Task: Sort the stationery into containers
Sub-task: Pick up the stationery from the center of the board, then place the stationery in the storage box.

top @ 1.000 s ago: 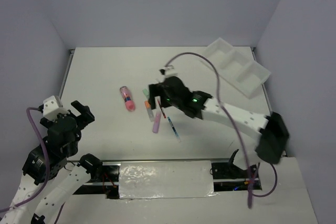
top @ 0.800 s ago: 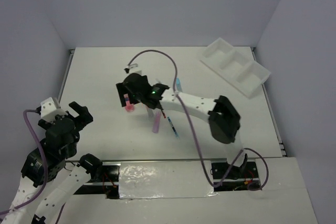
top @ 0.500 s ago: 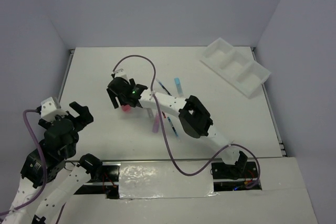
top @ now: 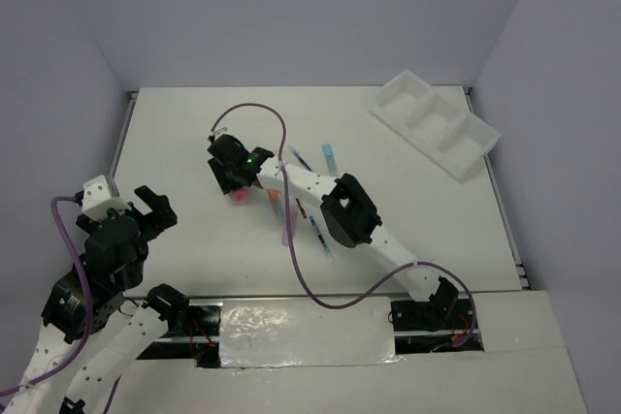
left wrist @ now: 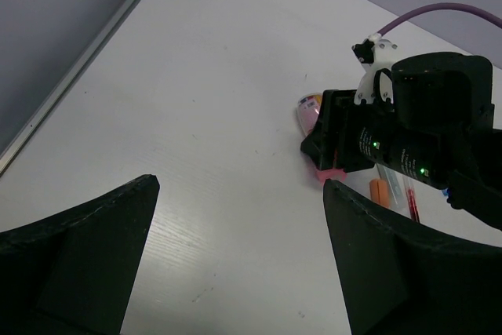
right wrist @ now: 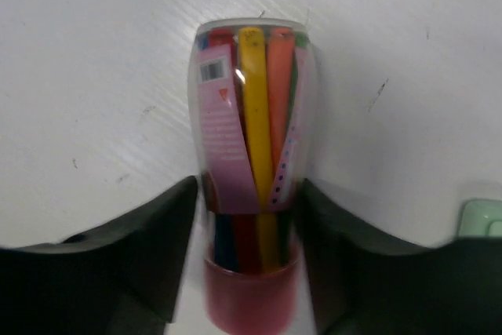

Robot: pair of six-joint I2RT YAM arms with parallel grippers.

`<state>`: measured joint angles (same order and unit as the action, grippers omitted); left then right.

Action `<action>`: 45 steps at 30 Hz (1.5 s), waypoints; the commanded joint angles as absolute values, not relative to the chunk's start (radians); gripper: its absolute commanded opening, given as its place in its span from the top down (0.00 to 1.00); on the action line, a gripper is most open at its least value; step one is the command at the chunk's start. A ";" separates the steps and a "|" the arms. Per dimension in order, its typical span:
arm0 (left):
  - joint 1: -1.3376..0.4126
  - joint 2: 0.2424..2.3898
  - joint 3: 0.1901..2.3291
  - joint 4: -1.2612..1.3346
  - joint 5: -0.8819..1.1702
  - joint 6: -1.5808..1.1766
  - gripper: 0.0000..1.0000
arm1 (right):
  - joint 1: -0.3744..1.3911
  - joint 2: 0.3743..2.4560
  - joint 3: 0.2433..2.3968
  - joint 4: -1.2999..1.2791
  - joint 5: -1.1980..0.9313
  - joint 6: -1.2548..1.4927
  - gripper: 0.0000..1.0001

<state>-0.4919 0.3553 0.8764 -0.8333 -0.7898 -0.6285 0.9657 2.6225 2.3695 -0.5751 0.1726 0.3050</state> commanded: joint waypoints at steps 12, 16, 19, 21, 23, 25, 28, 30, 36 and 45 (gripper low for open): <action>-0.483 0.362 0.867 -0.773 -0.756 -0.584 0.01 | 0.767 1.999 1.683 0.092 -0.249 0.466 1.00; -0.483 0.353 0.865 -0.770 -0.750 -0.583 0.01 | 0.586 1.794 1.614 -0.168 0.111 0.473 1.00; -0.482 0.341 0.862 -0.764 -0.744 -0.575 0.01 | 0.395 1.761 1.591 -0.349 0.163 0.386 1.00; -0.483 0.336 0.859 -0.755 -0.738 -0.572 0.01 | 0.241 1.790 1.632 -0.444 0.152 0.321 1.00; -0.483 0.342 0.853 -0.741 -0.710 -0.554 0.01 | 0.110 1.833 1.672 -0.579 0.163 0.267 1.00; -0.483 0.357 0.853 -0.730 -0.686 -0.542 0.01 | 0.031 1.819 1.643 -0.594 0.178 0.249 1.00; -0.483 0.388 0.853 -0.724 -0.670 -0.534 0.01 | -0.112 1.721 1.507 -0.531 0.210 0.245 1.00; -0.483 0.402 0.853 -0.716 -0.652 -0.525 0.01 | -0.173 1.656 1.418 -0.482 0.225 0.244 1.00; -0.485 0.420 0.847 -0.706 -0.609 -0.511 0.01 | -0.193 1.722 1.445 -0.499 0.242 0.250 1.00; -0.492 0.417 0.844 -0.695 -0.586 -0.500 0.01 | -0.210 1.865 1.575 -0.505 0.285 0.268 0.96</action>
<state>-0.4877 0.4171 0.8478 -0.7391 -0.6033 -0.5243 -0.2028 1.8271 1.5005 -0.5339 0.2386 0.2653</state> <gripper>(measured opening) 0.993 0.525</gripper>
